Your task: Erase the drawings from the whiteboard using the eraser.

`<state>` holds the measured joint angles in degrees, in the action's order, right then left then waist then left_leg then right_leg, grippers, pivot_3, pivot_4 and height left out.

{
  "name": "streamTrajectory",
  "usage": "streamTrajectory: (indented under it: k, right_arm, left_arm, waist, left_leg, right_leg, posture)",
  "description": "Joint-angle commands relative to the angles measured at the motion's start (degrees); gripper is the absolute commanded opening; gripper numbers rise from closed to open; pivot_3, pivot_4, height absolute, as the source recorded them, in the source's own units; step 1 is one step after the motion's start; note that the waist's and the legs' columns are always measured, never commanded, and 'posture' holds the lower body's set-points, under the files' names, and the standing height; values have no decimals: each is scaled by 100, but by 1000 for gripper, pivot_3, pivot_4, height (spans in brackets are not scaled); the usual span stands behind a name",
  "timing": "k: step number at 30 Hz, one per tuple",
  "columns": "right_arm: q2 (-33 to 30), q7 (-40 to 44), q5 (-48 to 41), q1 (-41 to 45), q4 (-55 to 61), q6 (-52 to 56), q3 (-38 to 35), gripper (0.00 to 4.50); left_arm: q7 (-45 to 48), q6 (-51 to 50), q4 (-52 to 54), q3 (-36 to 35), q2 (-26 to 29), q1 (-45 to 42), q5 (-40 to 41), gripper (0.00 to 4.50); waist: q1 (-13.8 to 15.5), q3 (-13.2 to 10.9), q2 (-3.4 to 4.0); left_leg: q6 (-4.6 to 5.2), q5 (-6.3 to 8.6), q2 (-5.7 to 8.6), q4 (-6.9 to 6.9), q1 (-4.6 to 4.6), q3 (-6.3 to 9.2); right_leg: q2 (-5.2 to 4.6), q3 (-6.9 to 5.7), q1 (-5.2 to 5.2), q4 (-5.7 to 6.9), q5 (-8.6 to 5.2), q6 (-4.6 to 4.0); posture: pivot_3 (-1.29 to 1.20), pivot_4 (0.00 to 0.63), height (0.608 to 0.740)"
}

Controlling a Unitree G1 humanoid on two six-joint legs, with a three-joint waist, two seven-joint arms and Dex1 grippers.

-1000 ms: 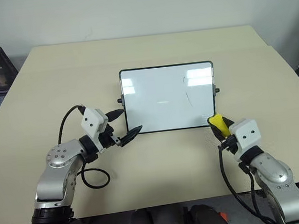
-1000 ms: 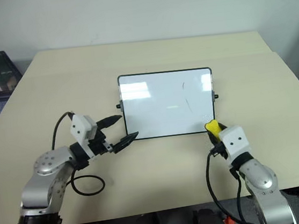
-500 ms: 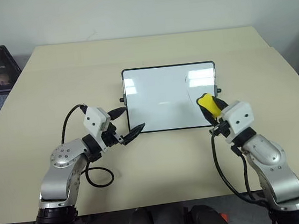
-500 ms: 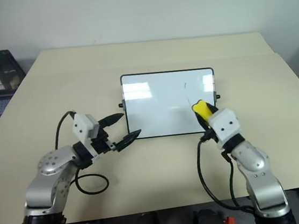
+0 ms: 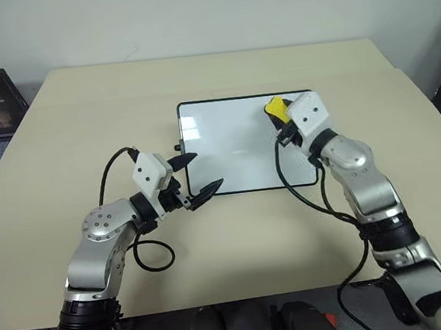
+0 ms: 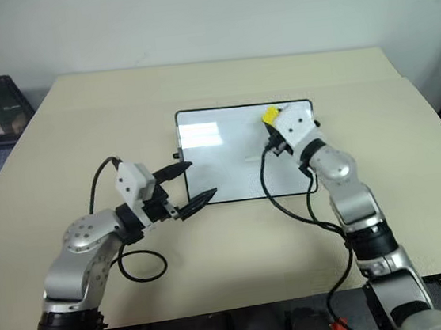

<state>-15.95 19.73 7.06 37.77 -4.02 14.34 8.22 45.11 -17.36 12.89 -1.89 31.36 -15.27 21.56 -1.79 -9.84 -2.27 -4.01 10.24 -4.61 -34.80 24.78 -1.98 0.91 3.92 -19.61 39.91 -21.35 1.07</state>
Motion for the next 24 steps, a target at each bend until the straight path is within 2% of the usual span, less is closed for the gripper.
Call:
streamTrajectory:
  k: [1,8,12,17,24]
  right_arm:
    - [55,-99,112,387,-367,-209,30,1282]
    - [157,-129,176,656,-1020,281,79,1282]
    - [20,82,165,346,-1021,862,135,1282]
    - [-132,213,269,-166,-859,1051,304,1282]
    - [-224,68,409,-857,-1122,814,532,1281]
  left_arm:
    - [-19,48,196,2,-11,-1,5,4500]
    - [-35,50,213,3,-26,27,6,4500]
    - [-30,57,215,-8,-11,71,18,4500]
    - [-41,52,213,12,-22,65,30,4500]
    - [-16,55,167,42,-32,44,38,4500]
  waist:
    - [-2,0,1]
    - [-6,0,1]
    - [-5,3,0]
    - [-1,14,-9]
    - [-19,39,-25]
  left_leg:
    - [0,0,0,-1,0,-1]
    - [0,0,-3,-3,0,1]
    - [1,0,-3,-7,-9,3]
    - [1,0,-2,-6,-49,3]
    - [3,2,-5,4,-199,5]
  right_leg:
    - [0,1,0,0,0,0]
    - [-2,0,0,4,0,-1]
    - [-5,-4,11,11,1,-1]
    - [-10,-18,56,9,0,0]
    - [-21,-6,164,-3,-17,15]
  posture:
    - [0,150,740]
    - [0,150,740]
    - [0,150,740]
    - [0,150,740]
    - [0,150,740]
